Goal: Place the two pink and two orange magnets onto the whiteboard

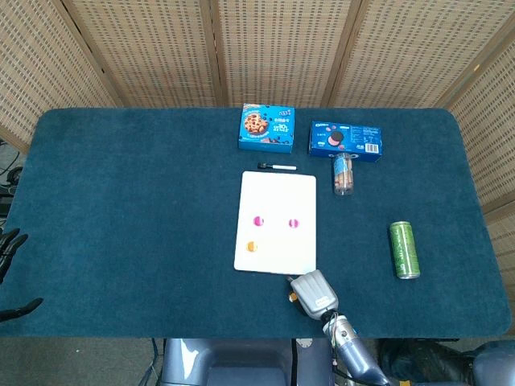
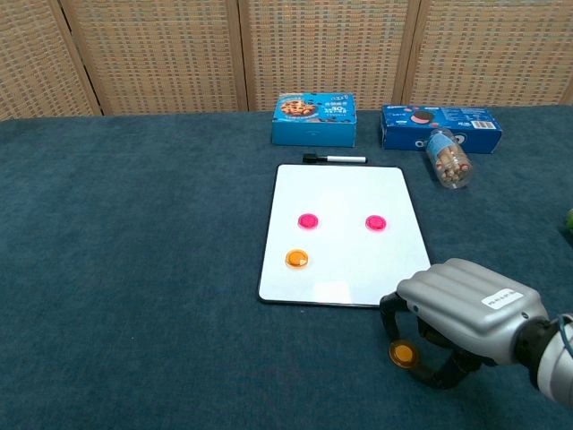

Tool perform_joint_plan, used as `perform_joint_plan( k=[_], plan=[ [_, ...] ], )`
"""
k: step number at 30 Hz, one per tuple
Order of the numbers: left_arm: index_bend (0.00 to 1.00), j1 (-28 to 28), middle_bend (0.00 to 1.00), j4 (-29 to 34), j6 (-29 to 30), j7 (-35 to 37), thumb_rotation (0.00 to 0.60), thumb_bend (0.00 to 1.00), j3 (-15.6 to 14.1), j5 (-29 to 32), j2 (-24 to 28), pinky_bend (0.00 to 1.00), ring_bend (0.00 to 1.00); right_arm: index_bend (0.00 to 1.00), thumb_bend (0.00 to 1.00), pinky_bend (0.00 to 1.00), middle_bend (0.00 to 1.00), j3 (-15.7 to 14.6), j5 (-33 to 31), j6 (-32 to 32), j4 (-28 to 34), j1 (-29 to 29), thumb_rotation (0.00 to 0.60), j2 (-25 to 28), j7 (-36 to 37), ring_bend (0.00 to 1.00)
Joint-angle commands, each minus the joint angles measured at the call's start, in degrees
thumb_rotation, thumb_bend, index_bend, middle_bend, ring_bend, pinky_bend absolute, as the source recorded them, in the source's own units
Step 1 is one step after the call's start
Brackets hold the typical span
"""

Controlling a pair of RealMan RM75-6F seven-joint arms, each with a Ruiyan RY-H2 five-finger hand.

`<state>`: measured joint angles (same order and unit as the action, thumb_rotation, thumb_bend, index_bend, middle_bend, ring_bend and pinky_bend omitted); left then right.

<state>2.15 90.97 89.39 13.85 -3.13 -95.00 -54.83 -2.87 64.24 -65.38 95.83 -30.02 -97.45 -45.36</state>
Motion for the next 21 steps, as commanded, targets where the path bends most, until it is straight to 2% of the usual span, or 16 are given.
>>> perform_joint_plan(
  k=[1,14,18,21],
  plan=[
    [0.0,0.02,0.0,-0.01,-0.04,0.0,0.6,0.0,-0.01,-0.01,-0.01,0.0,0.0,0.55,0.36,1.0,0.97,0.25,-0.05,0.01,0.1,0.07,0.6,-0.01,0.23,0.98],
    [0.0,0.02,0.0,-0.02,-0.04,0.25,0.6,0.0,0.02,0.09,0.07,0.0,0.0,0.55,0.36,1.0,0.97,3.42,-0.66,-0.06,2.99,-0.66,0.6,1.18,1.29,0.98],
    [0.0,0.08,0.0,0.0,-0.21,0.17,0.6,0.0,0.0,0.13,0.05,0.0,0.0,0.56,0.36,1.0,0.97,6.33,-2.28,0.0,3.83,-2.04,0.6,1.09,0.23,0.98],
    [0.0,0.08,0.0,0.08,-0.17,0.1,0.6,0.0,0.04,0.15,0.06,0.0,0.0,0.56,0.36,1.0,0.97,9.88,-6.25,1.37,3.4,-4.35,0.6,0.43,-1.71,0.98]
  ],
)
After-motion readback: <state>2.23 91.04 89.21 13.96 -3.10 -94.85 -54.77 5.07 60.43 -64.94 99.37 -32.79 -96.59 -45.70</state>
